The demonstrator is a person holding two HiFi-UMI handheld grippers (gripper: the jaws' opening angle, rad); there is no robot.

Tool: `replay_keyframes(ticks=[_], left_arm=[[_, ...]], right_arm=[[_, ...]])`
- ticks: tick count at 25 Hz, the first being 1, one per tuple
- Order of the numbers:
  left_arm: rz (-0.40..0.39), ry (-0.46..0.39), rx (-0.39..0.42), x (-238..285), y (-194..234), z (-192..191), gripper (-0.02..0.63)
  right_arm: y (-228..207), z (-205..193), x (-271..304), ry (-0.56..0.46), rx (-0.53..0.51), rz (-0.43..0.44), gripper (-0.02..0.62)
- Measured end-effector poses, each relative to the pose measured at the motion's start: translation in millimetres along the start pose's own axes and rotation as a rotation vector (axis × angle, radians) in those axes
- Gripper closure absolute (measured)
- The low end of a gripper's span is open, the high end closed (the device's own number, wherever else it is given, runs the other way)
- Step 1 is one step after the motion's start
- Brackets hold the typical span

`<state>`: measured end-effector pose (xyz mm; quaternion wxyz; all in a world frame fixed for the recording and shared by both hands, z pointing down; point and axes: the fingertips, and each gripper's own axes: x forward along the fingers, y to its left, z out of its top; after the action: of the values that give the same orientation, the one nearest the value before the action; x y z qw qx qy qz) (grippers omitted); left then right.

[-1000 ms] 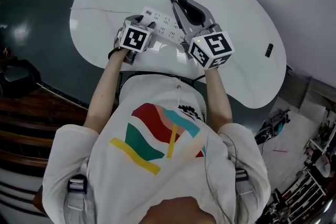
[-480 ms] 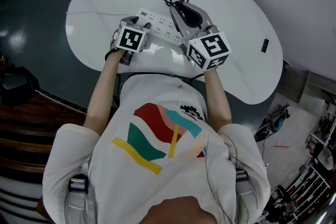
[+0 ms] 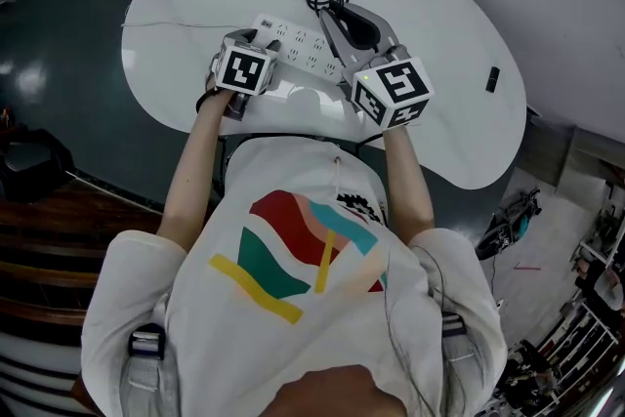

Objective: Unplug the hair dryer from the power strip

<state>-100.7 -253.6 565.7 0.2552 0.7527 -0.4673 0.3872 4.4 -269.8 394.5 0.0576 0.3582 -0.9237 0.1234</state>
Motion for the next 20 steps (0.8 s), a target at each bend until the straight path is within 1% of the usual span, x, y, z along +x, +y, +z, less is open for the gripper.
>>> replay_keyframes(ticks=[3,10,13,17,20], left_arm=[[0.017,0.005,0.006,1,3,-1,0.405],[0.004,0.01,-0.016,0,-2,-5,0.407],[0.004,0.007,-0.022,1,-3,-3,0.407],[0.011,0.007,-0.026,0,-2,-4,0.407],[0.009,0.007,-0.024,0,-2,-3,0.407]], right_arm=[[-3,-4,-3,0.014,-0.008,-0.01,0.526],[-8,-20,-12,0.058,-0.022,-0.041,0.526],[-14,-27,-16,0.084,-0.045,-0.063,0.526],[-30,-50,-24,0.176,-0.104,-0.13,0.526],[-45,-66,-31,0.225,-0.115,-0.186,0.526]])
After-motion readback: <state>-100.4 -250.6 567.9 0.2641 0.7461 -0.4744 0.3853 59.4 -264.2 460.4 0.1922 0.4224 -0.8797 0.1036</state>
